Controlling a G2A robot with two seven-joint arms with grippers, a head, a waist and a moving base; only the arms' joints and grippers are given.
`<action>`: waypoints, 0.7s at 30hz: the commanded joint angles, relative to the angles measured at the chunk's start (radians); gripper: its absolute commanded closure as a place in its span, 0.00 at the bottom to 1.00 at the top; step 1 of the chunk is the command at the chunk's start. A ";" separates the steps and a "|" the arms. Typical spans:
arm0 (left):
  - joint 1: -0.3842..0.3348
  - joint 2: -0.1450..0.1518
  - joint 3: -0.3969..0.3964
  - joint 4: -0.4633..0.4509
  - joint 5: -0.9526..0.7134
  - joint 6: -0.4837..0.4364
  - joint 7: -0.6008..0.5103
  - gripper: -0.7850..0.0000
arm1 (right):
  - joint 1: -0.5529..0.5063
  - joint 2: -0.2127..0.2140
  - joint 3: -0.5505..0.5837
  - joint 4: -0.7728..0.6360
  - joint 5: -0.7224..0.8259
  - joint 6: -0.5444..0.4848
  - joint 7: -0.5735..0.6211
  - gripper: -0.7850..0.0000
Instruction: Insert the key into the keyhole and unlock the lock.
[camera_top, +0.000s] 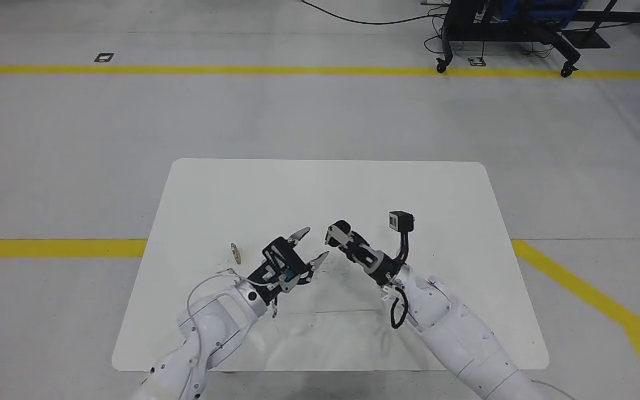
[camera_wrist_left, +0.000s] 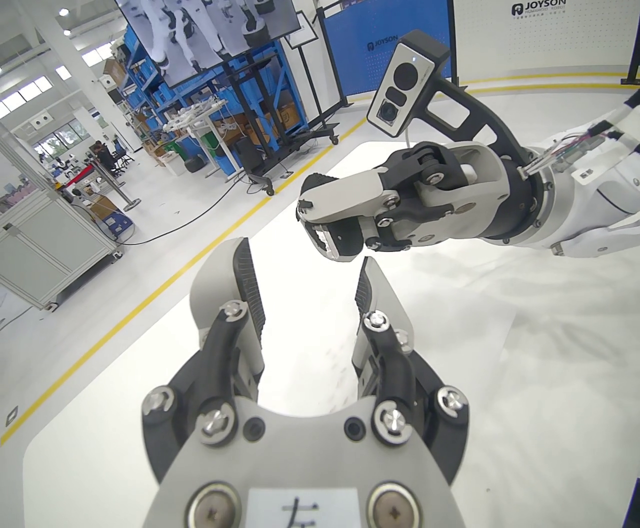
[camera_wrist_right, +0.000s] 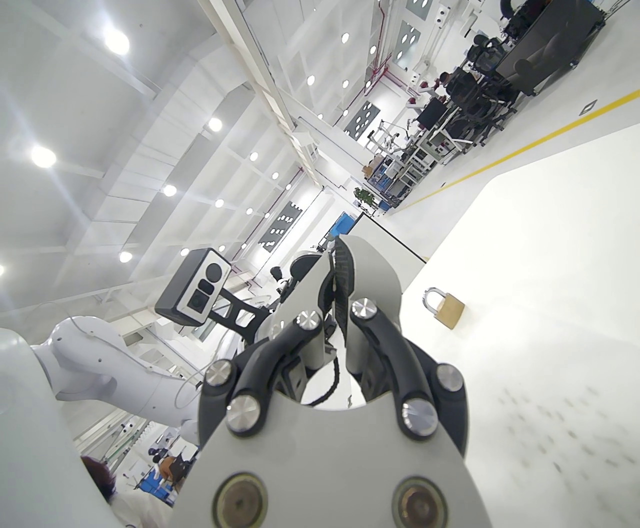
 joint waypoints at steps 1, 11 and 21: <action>-0.002 -0.001 0.002 0.001 0.001 0.004 -0.002 0.50 | -0.003 -0.001 0.002 -0.003 0.001 0.001 0.007 1.00; 0.006 -0.001 -0.018 0.005 -0.013 0.036 0.004 0.51 | -0.010 -0.006 0.008 -0.002 0.000 -0.003 0.027 1.00; 0.022 -0.003 -0.038 0.000 -0.024 0.083 0.020 0.56 | -0.022 -0.009 0.023 -0.006 0.003 -0.007 0.036 1.00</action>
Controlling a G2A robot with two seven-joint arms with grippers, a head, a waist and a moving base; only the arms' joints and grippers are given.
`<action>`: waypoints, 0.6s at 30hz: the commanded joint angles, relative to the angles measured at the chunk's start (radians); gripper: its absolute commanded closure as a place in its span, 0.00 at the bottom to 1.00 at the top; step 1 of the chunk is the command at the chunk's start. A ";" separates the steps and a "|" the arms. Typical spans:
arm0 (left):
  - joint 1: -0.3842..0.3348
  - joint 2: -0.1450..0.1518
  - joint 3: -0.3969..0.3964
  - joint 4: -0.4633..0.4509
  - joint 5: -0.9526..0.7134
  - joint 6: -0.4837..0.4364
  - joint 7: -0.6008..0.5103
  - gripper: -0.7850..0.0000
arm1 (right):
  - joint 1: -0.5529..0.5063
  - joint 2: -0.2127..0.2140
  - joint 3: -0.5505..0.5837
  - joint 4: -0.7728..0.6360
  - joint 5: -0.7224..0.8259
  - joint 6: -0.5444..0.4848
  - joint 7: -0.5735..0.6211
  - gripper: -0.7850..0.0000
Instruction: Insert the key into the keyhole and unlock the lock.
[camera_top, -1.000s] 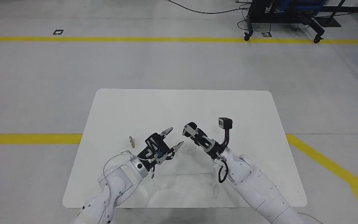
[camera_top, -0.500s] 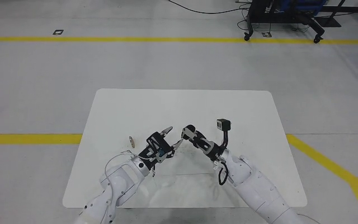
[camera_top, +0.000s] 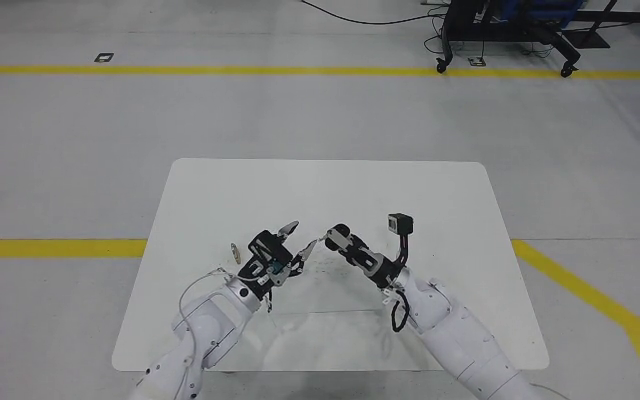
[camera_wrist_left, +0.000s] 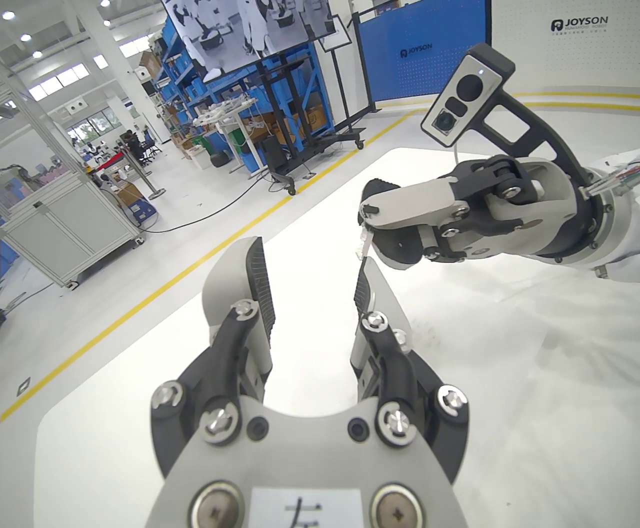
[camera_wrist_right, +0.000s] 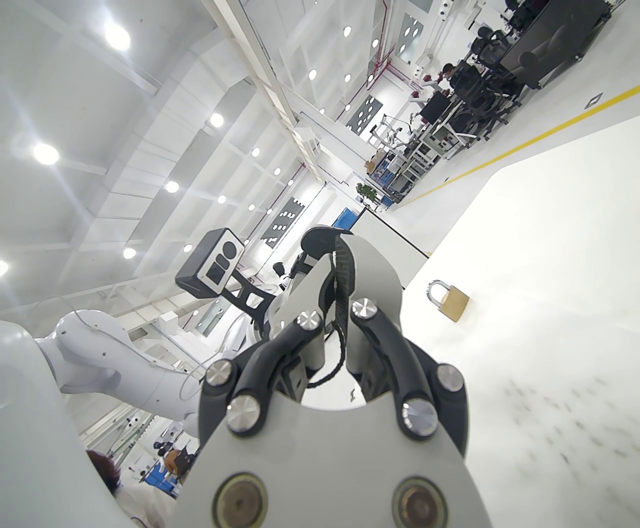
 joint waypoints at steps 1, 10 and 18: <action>0.002 0.000 -0.001 0.000 0.002 0.005 0.002 0.56 | -0.002 -0.001 0.002 -0.001 0.001 -0.002 0.003 1.00; 0.020 -0.001 -0.039 0.014 -0.173 -0.063 0.025 0.21 | -0.012 -0.003 0.028 -0.003 0.006 -0.033 -0.019 1.00; -0.008 0.009 -0.113 0.077 -0.688 -0.388 -0.061 0.09 | -0.008 -0.011 0.038 0.016 -0.014 -0.076 -0.047 1.00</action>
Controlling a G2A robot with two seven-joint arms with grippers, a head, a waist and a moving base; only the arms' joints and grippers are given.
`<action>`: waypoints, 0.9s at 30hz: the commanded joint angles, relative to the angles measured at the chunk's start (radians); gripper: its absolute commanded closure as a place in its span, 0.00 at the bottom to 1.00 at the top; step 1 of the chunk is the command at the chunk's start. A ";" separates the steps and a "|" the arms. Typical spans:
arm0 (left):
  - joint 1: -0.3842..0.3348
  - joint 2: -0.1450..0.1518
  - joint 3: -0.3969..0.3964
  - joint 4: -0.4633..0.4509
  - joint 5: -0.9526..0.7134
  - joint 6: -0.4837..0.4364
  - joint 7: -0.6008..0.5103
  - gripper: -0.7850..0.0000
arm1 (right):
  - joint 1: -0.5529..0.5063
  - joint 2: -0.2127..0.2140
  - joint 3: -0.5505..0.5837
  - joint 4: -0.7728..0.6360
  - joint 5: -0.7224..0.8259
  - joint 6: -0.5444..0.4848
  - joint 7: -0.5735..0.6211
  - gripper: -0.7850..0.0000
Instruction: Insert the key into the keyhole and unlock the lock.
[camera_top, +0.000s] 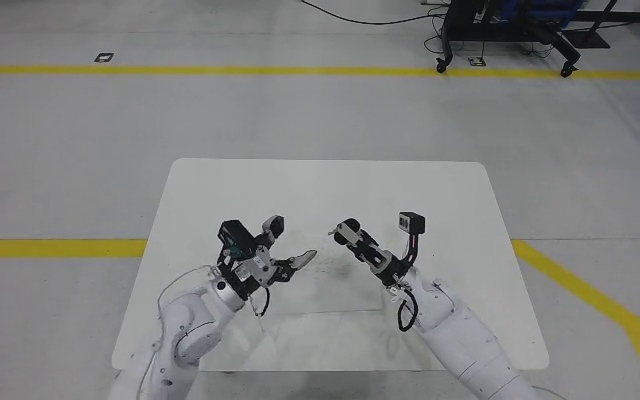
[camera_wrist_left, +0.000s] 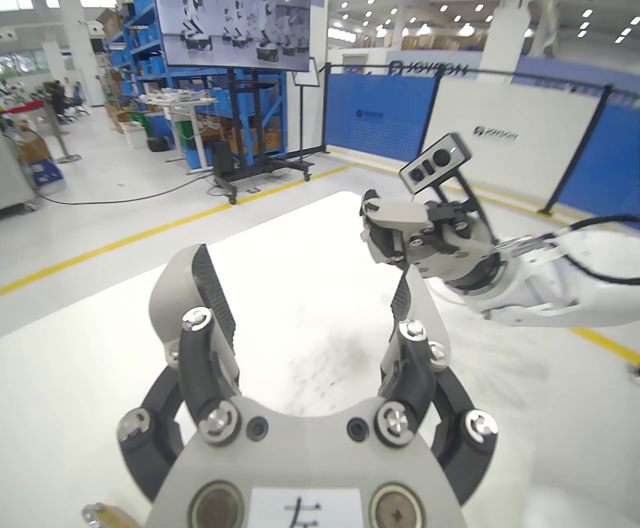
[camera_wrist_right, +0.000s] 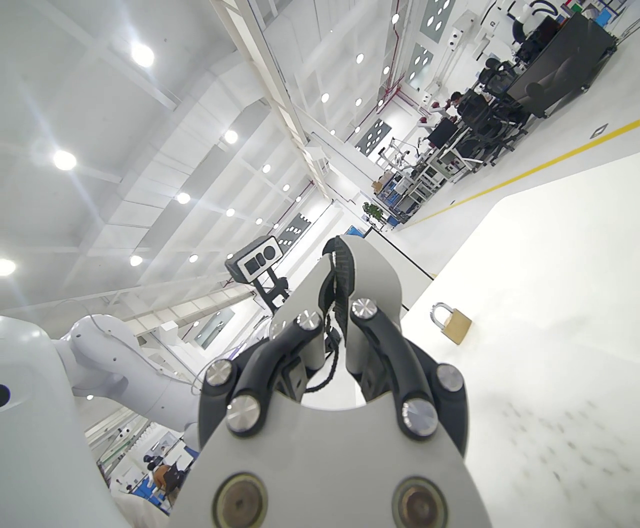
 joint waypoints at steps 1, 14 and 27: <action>-0.019 0.004 -0.008 0.044 -0.243 -0.136 -0.054 0.04 | 0.002 -0.002 -0.001 0.005 -0.003 -0.007 -0.003 1.00; -0.137 0.024 0.112 0.195 -1.127 -0.266 -0.469 0.00 | 0.001 -0.004 -0.004 0.003 -0.003 0.002 -0.002 1.00; -0.224 0.031 0.123 0.293 -1.171 -0.249 -0.618 0.36 | 0.002 -0.007 -0.010 -0.021 0.075 0.041 0.083 1.00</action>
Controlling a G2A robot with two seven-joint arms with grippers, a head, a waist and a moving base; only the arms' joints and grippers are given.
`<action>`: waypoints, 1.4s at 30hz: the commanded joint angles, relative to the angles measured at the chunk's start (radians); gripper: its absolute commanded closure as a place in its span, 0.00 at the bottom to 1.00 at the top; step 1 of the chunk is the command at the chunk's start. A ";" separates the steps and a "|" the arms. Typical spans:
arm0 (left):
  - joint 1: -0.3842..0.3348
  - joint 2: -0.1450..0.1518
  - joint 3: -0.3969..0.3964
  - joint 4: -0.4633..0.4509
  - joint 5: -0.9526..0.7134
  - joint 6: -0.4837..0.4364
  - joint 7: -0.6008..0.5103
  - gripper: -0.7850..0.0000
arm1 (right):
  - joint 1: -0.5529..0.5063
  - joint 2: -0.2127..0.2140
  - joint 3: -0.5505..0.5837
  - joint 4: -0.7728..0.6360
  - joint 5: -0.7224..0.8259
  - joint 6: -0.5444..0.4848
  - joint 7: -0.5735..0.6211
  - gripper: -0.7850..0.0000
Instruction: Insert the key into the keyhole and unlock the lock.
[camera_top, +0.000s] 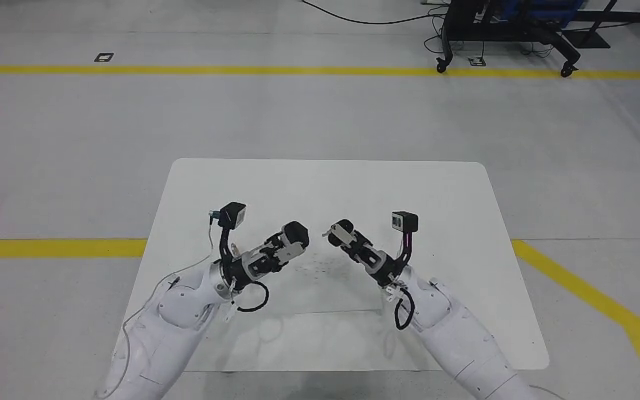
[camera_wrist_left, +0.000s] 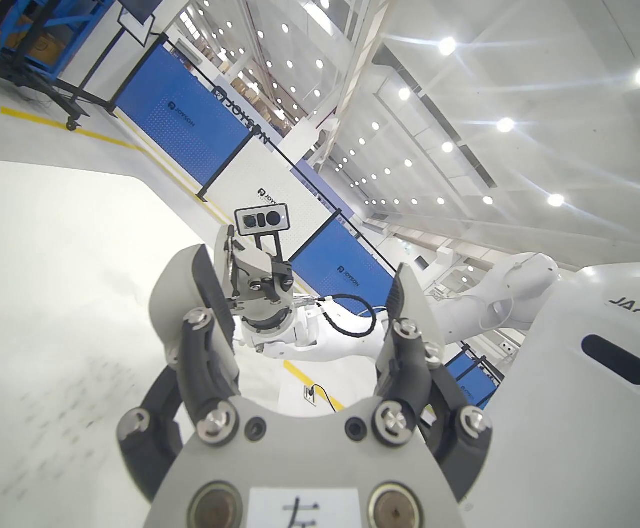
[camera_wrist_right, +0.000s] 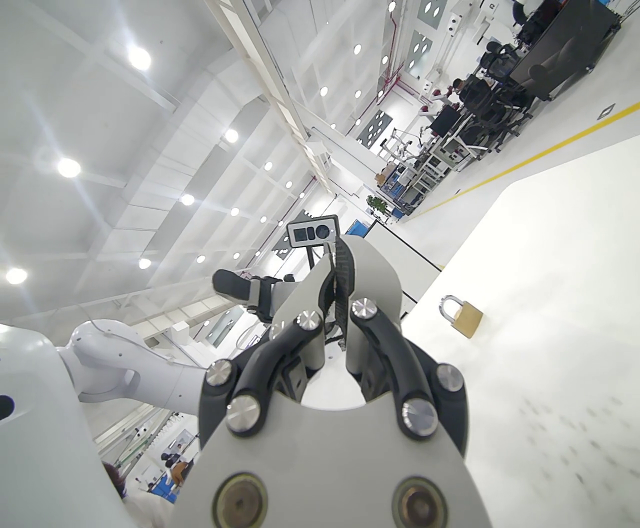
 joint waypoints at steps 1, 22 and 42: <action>-0.005 0.000 -0.002 0.007 0.008 0.012 0.003 0.39 | -0.003 0.001 0.003 -0.006 0.005 -0.003 0.013 1.00; -0.034 -0.010 0.043 0.012 0.166 0.104 0.036 0.64 | -0.016 -0.007 0.000 -0.030 -0.037 0.028 0.030 1.00; -0.042 -0.013 0.051 0.021 0.220 0.114 0.069 1.00 | -0.011 -0.017 -0.002 -0.019 -0.046 0.040 0.030 1.00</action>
